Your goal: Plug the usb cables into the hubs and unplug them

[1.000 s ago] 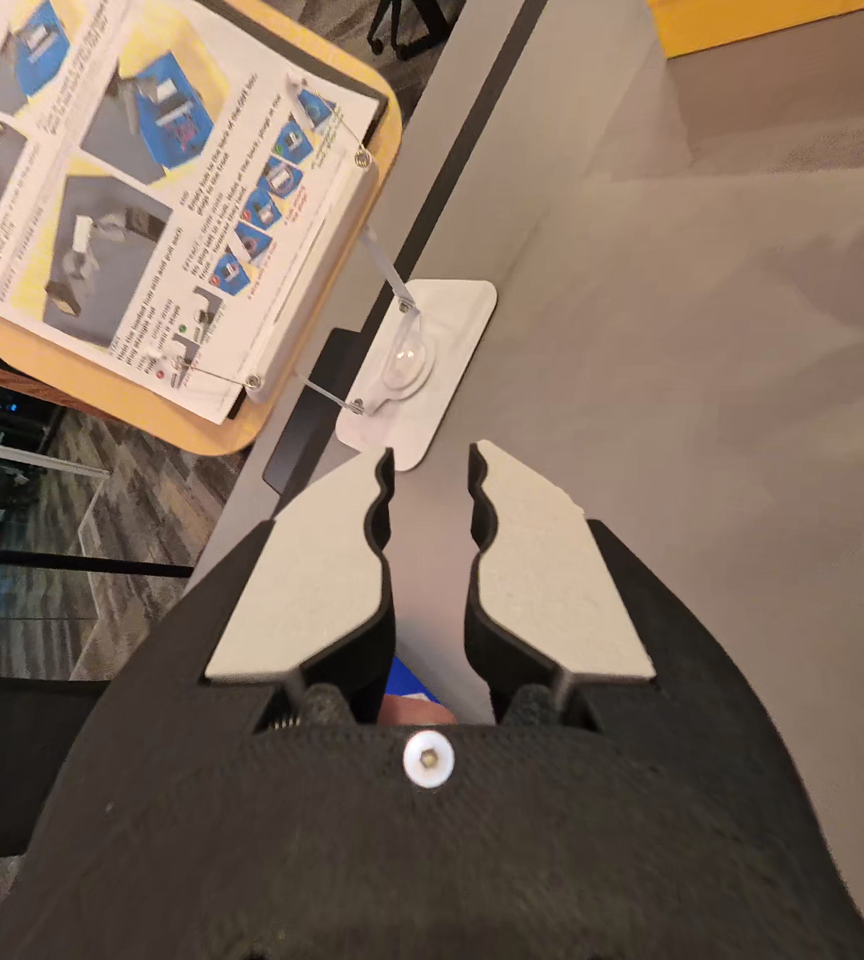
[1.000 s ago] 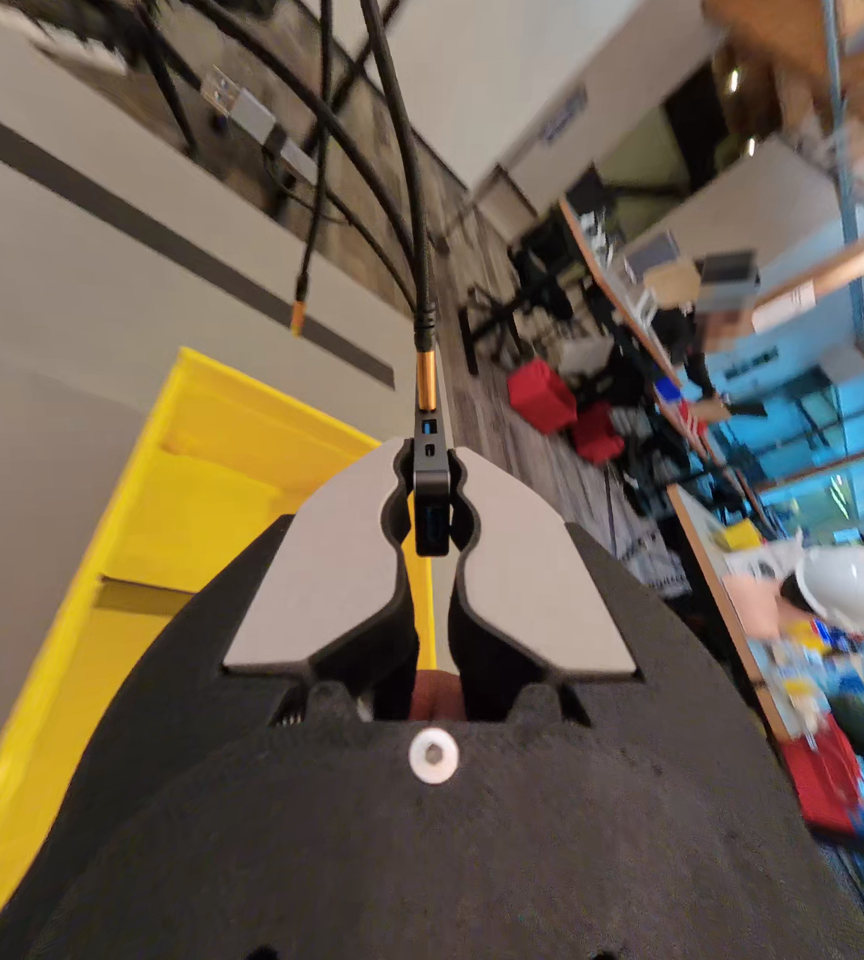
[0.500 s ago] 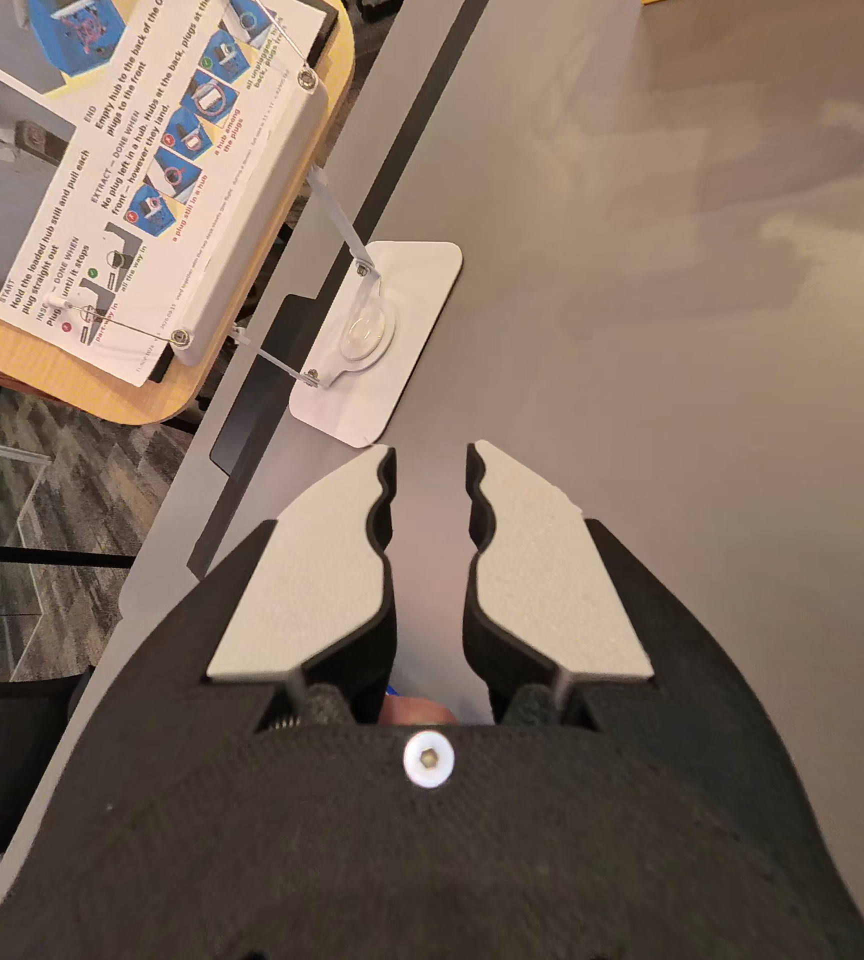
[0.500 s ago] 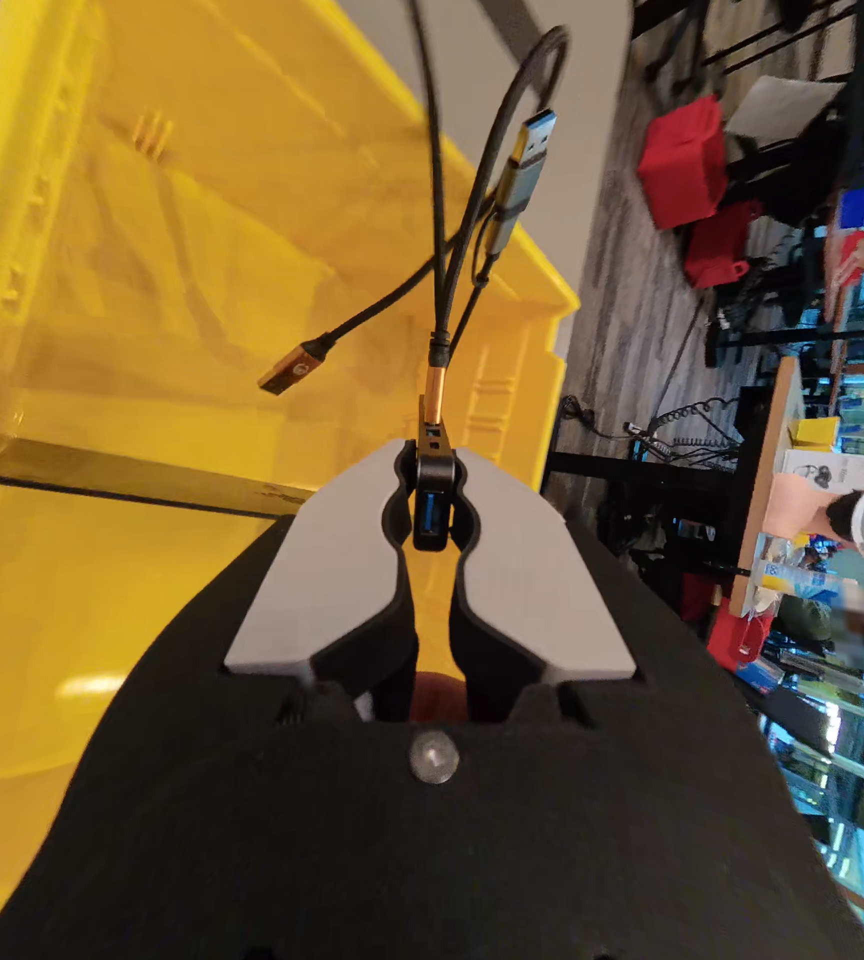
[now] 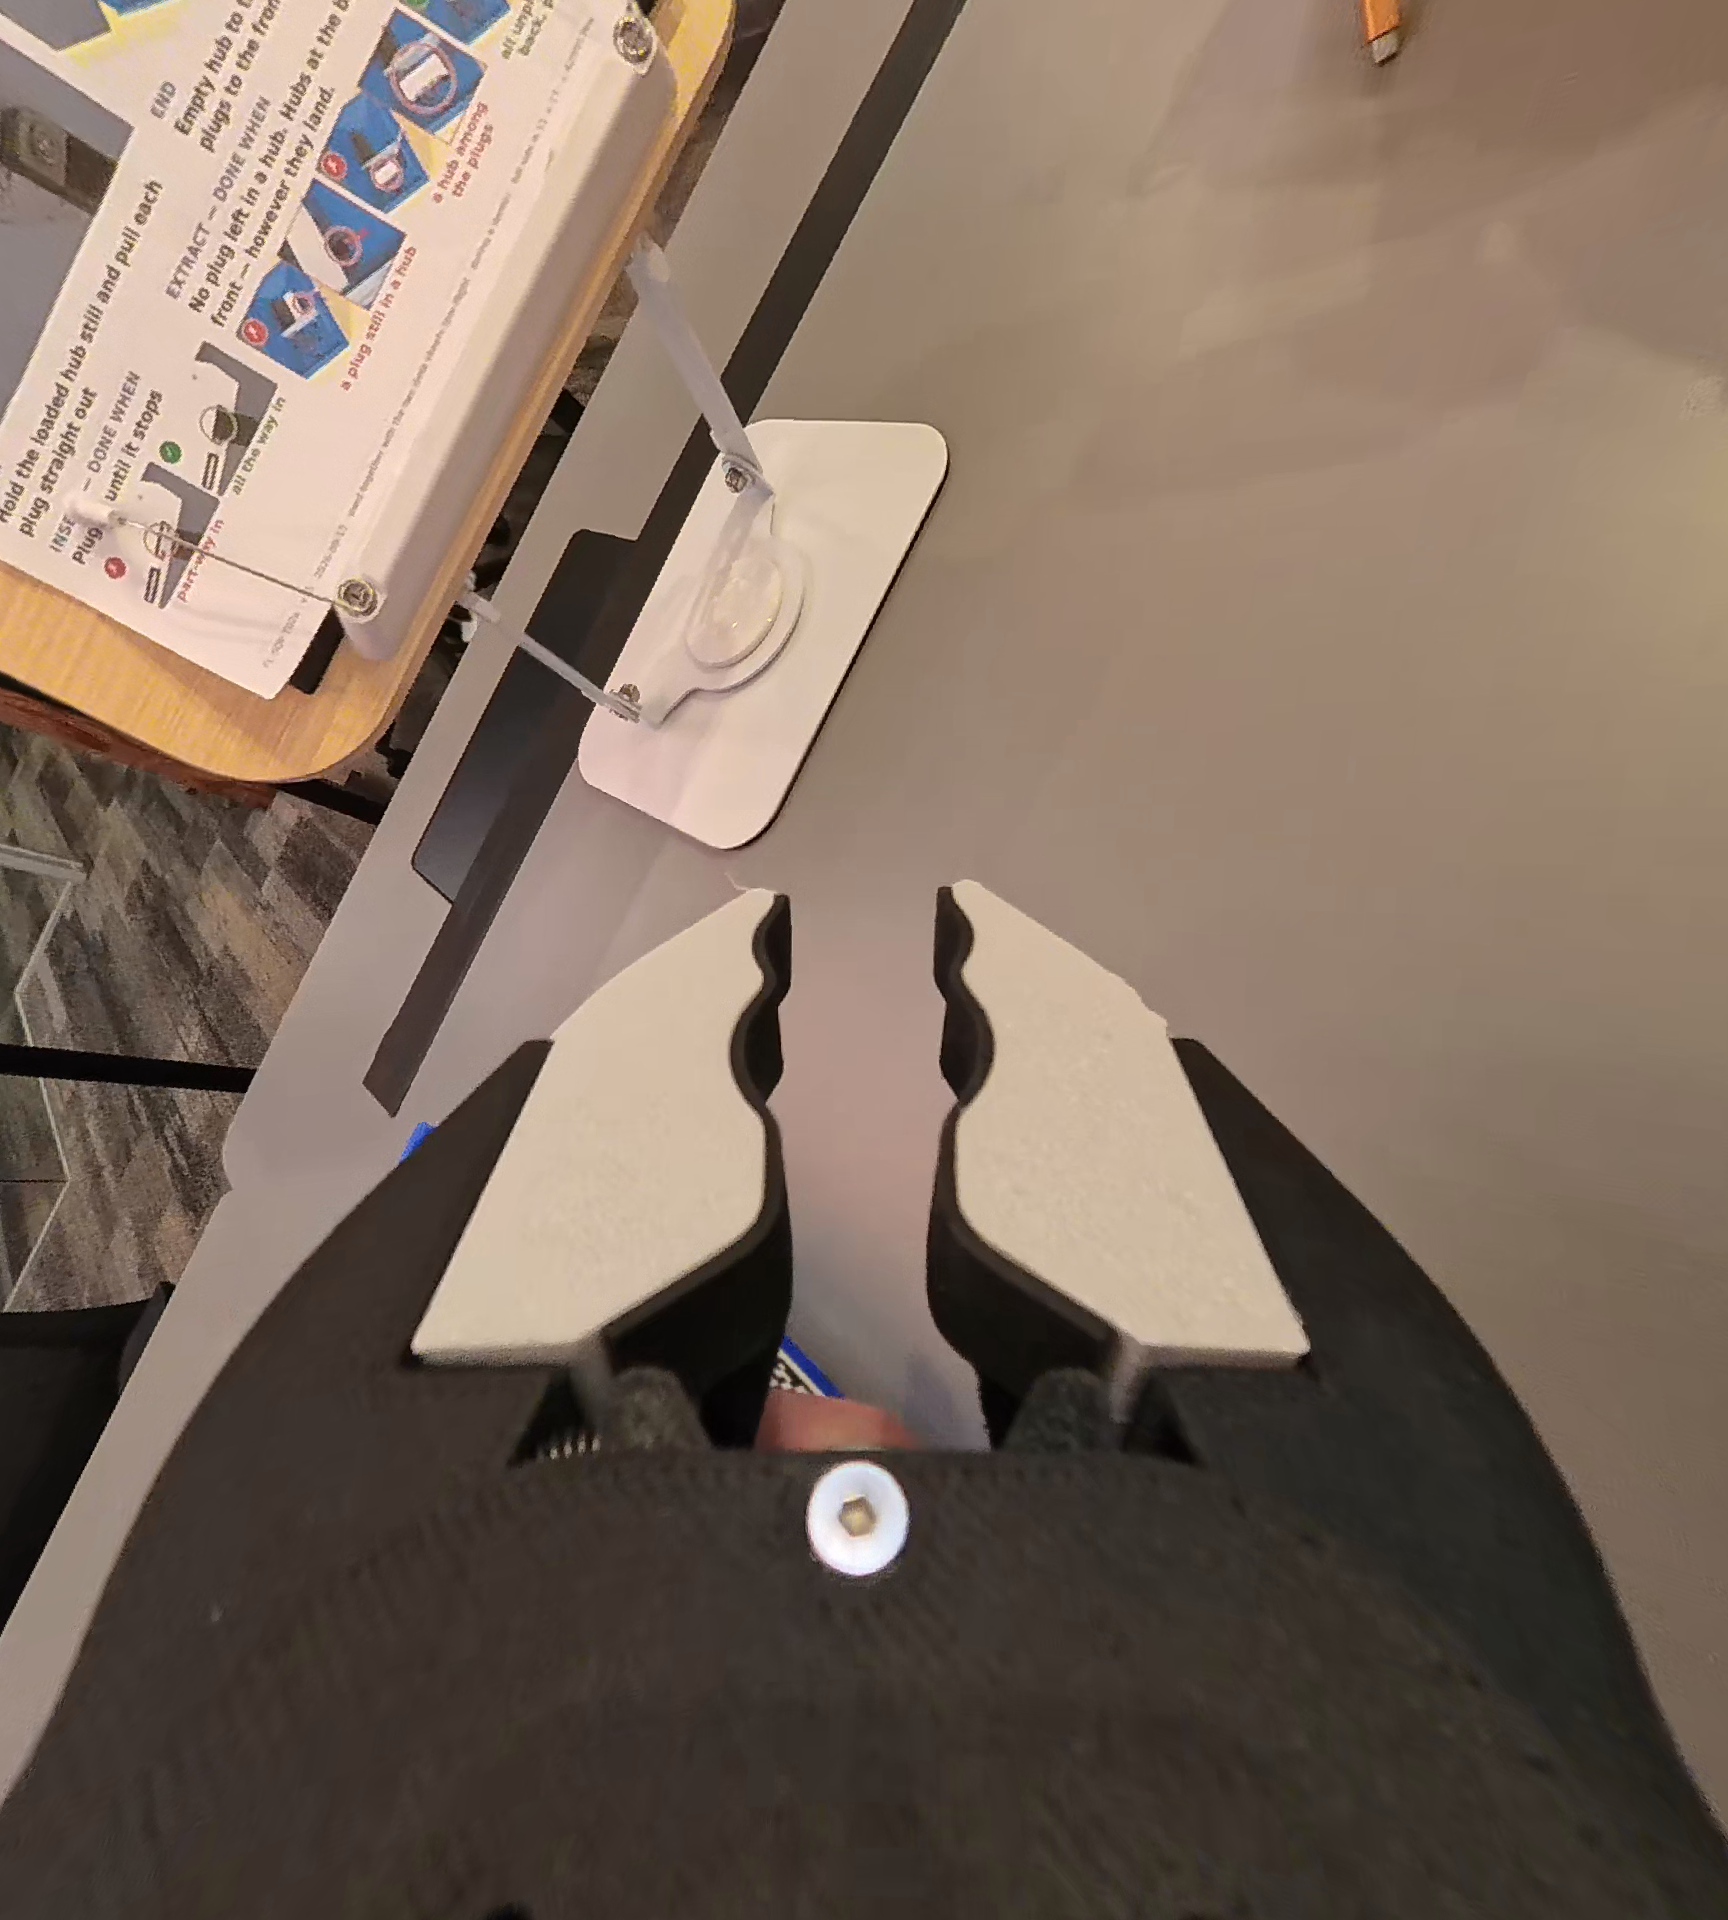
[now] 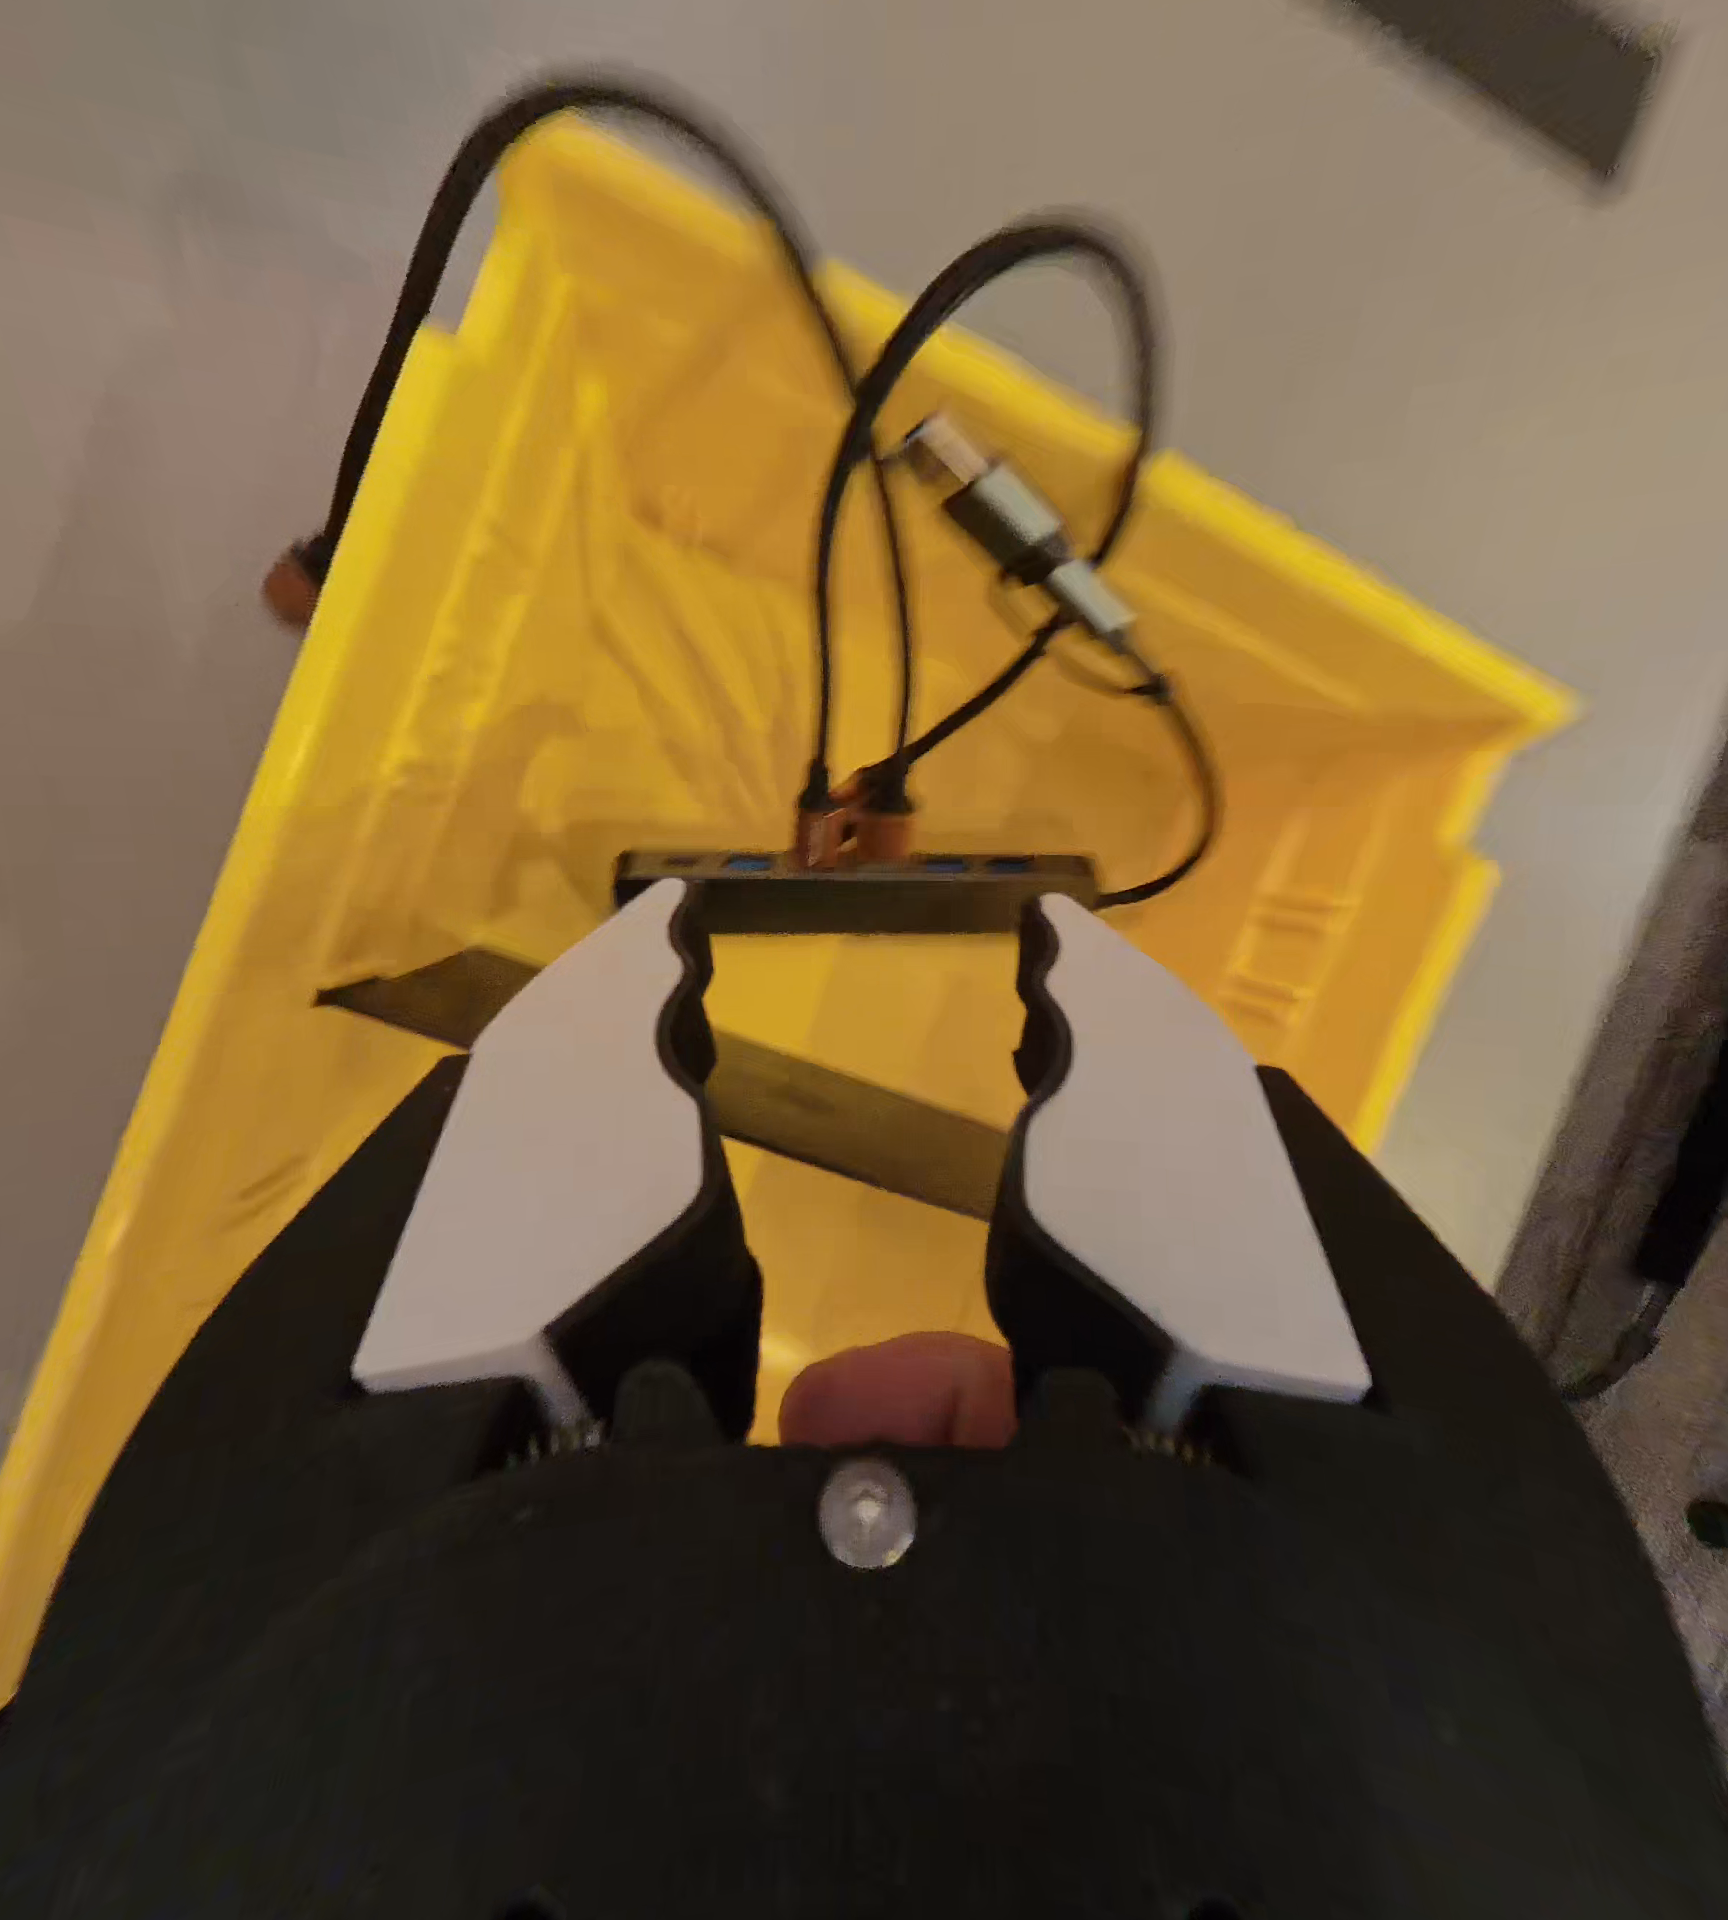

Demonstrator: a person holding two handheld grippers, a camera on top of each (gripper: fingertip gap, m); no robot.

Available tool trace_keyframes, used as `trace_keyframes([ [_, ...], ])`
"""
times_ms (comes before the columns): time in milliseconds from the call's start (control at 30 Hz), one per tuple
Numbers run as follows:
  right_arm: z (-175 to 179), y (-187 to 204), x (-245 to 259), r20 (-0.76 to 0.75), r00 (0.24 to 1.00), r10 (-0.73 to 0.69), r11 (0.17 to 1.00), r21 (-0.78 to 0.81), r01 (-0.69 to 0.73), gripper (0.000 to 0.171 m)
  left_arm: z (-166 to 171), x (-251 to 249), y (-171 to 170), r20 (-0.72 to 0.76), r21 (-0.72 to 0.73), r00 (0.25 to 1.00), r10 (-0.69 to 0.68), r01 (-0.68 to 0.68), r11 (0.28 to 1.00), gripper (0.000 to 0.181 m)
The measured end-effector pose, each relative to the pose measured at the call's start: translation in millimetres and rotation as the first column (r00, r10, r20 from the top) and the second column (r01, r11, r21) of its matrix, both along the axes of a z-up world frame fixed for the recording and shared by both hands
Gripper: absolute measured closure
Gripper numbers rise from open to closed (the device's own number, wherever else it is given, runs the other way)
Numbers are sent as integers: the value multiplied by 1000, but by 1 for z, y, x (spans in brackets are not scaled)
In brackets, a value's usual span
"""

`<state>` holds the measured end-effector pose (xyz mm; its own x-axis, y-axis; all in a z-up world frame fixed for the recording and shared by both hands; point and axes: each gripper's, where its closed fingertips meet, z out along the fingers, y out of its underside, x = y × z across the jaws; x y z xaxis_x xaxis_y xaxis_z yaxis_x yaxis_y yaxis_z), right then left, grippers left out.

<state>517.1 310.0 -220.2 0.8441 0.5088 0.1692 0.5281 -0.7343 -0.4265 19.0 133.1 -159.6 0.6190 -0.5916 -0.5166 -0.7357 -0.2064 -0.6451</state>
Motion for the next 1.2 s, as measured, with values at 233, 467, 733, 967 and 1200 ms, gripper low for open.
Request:
trace_keyframes([
  [233, 2, 27, 14, 205, 969, 136, 980, 117, -163, 104, -1, 0, 2, 6, -5, 1000, -2, 2, 1000, 155],
  [467, -39, 49, -19, 150, 971, 187, 979, 53, -197, 84, -9, -2, 5, -13, -14, 1000, 13, -13, 1000, 154],
  [733, -67, 54, -3, 157, 987, 44, 999, -6, -44, 164, -16, -11, 7, -5, -28, 999, 32, -32, 999, 154],
  [967, -40, 58, 19, 36, 993, -111, 993, 53, 109, 165, -18, -14, 9, -3, -31, 999, 40, -40, 999, 154],
  [1200, -46, 51, 47, 37, 980, -195, 981, -1, 195, 163, -18, -14, 9, 0, -33, 999, 41, -41, 999, 154],
])
